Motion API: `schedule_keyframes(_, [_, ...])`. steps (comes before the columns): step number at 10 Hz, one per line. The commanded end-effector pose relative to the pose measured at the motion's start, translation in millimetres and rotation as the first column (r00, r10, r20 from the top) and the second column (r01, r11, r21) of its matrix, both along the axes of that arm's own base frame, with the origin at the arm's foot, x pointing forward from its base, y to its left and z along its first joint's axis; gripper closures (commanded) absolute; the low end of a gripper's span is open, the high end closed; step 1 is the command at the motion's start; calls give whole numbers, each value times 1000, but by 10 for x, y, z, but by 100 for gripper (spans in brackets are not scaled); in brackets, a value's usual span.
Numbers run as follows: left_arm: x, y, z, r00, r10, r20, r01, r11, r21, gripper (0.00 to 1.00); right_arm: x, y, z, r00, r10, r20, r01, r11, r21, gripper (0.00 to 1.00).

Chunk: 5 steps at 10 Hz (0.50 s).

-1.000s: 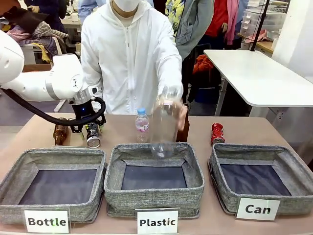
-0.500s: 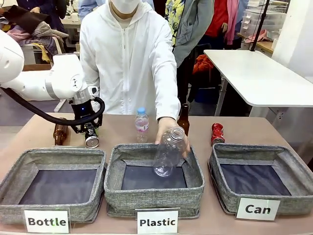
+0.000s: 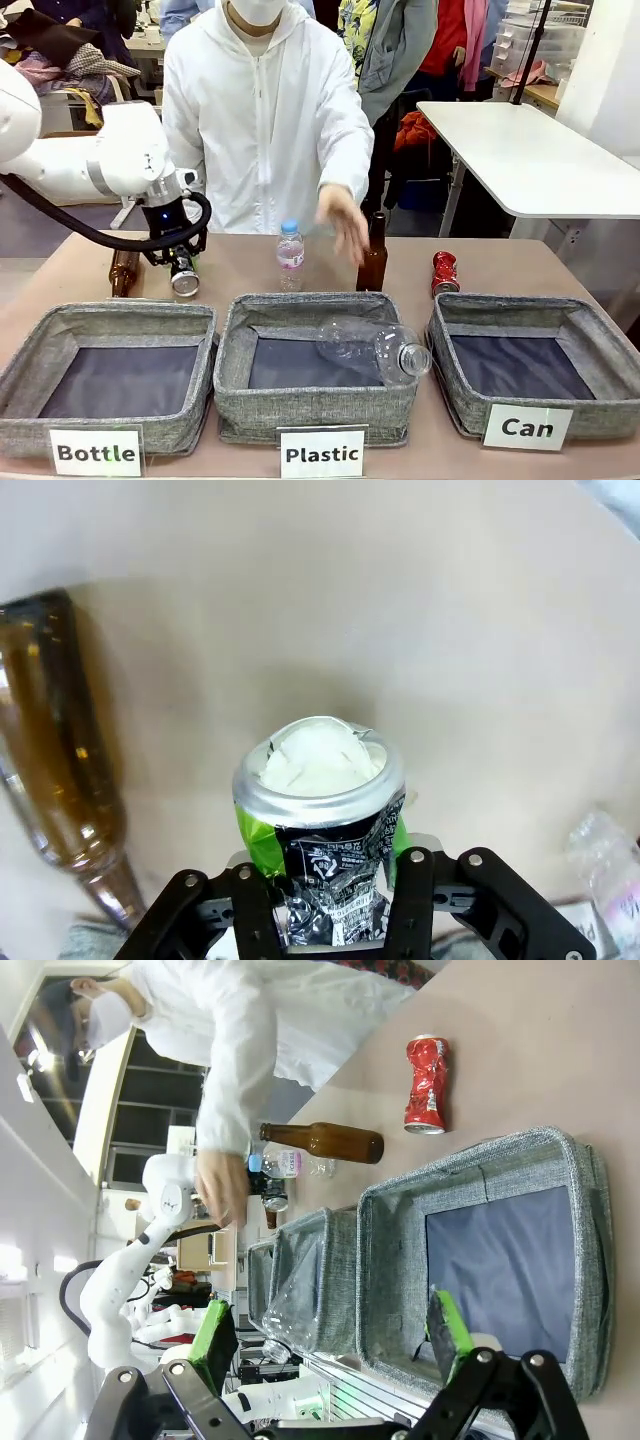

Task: Sort the can waste into the basket.
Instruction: Pick up the can waste from the table and place it in the right Fabric basket.

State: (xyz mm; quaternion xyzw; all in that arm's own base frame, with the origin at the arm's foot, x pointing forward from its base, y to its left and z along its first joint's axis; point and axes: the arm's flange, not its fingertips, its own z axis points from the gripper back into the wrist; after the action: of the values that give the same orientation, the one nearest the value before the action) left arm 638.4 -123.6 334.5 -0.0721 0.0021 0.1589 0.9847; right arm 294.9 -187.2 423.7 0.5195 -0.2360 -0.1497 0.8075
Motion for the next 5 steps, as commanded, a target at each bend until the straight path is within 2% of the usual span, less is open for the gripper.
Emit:
schedule_keyframes(1, [-514, 382, 576, 982, -125, 144, 136, 988, -68, 100, 19, -18, 15, 1000, -6, 25, 5, 1000, 12, 0])
schedule_keyframes(3, [-1062, 710, 1111, 921, -261, 291, 286, 957, -48, 100, 19, -18, 15, 1000, -6, 25, 5, 1000, 12, 0])
schedule_keyframes(5, [-1536, 907, 1393, 828, -433, 356, 476, 878, -40, 100, 19, -18, 15, 1000, -6, 25, 5, 1000, 12, 0])
